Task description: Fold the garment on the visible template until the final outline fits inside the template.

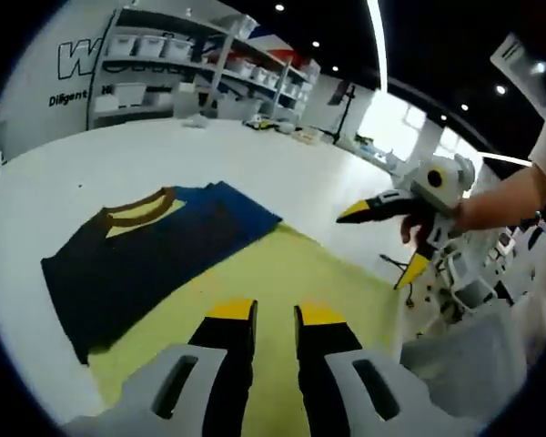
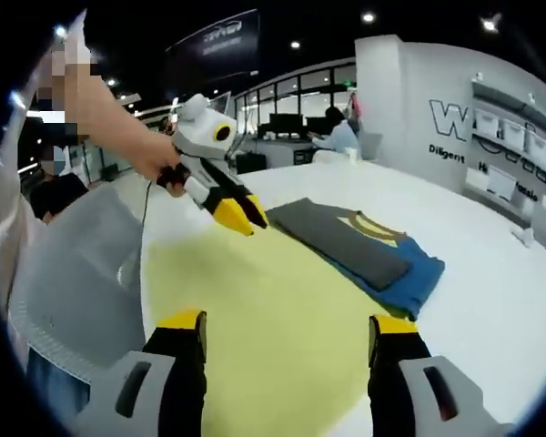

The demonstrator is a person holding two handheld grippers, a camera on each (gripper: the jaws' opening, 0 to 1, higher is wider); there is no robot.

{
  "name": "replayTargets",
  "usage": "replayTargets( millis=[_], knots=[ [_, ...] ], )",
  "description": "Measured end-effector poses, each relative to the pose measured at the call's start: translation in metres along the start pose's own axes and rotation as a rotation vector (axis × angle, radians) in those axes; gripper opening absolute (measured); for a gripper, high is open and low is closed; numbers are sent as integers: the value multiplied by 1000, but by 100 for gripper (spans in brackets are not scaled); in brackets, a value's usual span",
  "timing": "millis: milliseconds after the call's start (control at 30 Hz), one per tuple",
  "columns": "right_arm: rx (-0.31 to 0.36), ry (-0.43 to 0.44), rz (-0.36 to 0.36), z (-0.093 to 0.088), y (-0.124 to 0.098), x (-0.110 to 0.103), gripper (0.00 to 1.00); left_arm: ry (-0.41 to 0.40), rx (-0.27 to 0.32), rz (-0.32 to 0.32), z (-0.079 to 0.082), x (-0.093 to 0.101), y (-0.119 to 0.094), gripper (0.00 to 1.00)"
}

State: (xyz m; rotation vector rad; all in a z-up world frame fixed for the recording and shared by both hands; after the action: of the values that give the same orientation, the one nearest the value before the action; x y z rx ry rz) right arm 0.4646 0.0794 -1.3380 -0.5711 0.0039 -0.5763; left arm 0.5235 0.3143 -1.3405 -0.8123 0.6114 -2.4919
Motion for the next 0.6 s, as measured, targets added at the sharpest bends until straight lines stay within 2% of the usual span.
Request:
replayTargets(
  millis=[33, 67, 100, 167, 267, 400, 433, 500, 600],
  knots=[
    [5, -12, 17, 0, 0, -3, 69, 4, -10, -1, -6, 0, -6, 15],
    [3, -63, 35, -1, -1, -6, 67, 8, -24, 0, -16, 0, -15, 16],
    [-19, -85, 58, -5, -2, -9, 67, 15, -25, 3, -21, 1, -22, 16],
    [-24, -86, 82, -9, -4, -15, 67, 27, -34, 3, -29, 3, -32, 17],
    [-62, -130, 137, -20, -8, -24, 67, 151, -93, -6, -49, 7, -53, 17],
    [-93, -171, 178, -30, -13, -32, 64, 222, -180, 7, -75, 6, -73, 21],
    [-98, -193, 187, -33, -15, -34, 63, 227, -185, 6, -80, 6, -76, 22],
    [-148, -298, 208, -41, -19, -38, 57, 283, -236, -4, -91, 8, -83, 22],
    [-141, -261, 215, -47, -23, -42, 56, 303, -249, -5, -100, 10, -90, 22]
  ],
)
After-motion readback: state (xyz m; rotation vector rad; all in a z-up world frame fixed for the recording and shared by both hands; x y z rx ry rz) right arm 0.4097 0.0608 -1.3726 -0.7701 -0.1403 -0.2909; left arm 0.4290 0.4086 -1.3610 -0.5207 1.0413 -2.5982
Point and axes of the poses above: the point that each gripper's makers call its tool centre point, and the gripper's own axes: y roughly forward along the fingers, x roughly to its right, z roughly out of its top, the point moved 7 cm from there along -y, roughly backward along the fingers, and after that the axes turned 10 degrees about -y, right-handed, at the moved point
